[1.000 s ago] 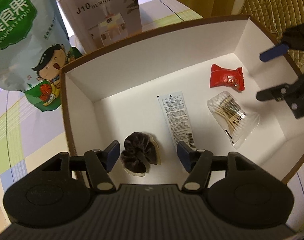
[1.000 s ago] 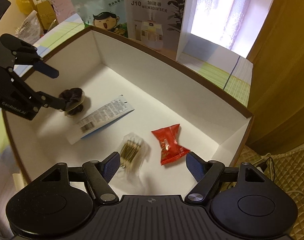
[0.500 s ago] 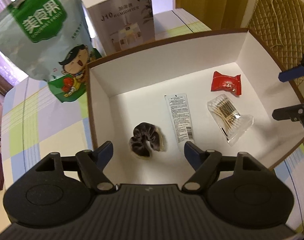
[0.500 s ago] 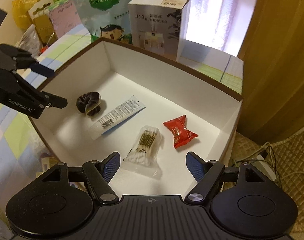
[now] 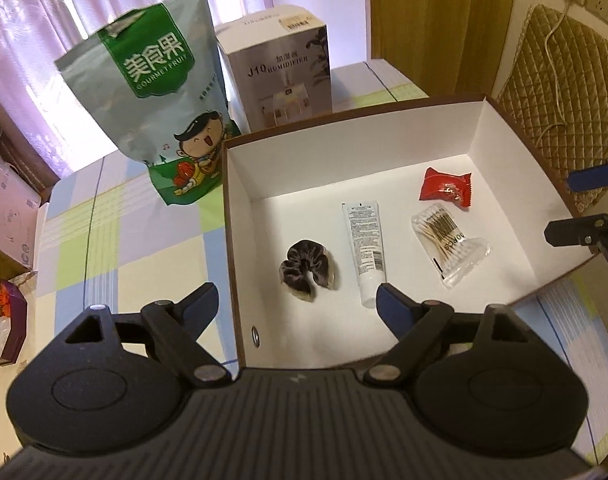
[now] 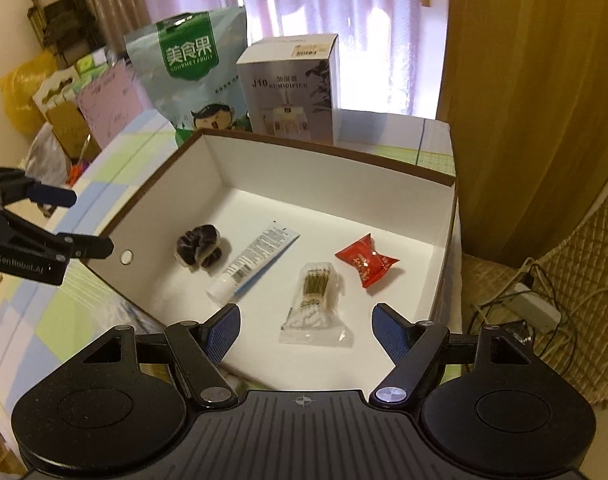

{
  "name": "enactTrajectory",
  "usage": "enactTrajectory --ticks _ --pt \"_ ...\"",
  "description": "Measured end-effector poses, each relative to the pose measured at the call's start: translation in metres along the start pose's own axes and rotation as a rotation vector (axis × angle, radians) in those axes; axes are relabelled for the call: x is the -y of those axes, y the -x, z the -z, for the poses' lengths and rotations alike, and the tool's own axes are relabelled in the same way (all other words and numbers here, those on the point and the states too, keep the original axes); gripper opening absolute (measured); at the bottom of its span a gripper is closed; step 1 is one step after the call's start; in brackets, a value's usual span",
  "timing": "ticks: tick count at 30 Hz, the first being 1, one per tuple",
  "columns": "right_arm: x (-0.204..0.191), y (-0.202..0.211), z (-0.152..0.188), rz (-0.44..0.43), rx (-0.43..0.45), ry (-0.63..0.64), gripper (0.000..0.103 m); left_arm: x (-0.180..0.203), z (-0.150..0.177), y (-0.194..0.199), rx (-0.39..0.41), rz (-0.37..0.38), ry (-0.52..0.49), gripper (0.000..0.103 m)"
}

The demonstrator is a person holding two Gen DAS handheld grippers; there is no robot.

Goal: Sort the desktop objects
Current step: 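Withdraw both grippers from the box toward the loose items on the table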

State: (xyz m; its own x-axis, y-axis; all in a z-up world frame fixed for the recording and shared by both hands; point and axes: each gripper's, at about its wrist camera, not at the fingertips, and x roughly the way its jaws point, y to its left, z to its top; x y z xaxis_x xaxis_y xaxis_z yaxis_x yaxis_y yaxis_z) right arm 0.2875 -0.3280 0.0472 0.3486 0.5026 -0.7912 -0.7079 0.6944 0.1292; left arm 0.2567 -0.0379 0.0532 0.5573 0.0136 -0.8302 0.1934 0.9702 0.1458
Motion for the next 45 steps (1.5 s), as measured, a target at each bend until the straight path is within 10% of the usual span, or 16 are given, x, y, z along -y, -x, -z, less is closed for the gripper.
enactTrajectory --ticks 45 --pt "-0.034 0.024 0.093 -0.014 0.062 -0.099 0.079 -0.049 0.124 0.025 0.009 0.106 0.109 0.085"
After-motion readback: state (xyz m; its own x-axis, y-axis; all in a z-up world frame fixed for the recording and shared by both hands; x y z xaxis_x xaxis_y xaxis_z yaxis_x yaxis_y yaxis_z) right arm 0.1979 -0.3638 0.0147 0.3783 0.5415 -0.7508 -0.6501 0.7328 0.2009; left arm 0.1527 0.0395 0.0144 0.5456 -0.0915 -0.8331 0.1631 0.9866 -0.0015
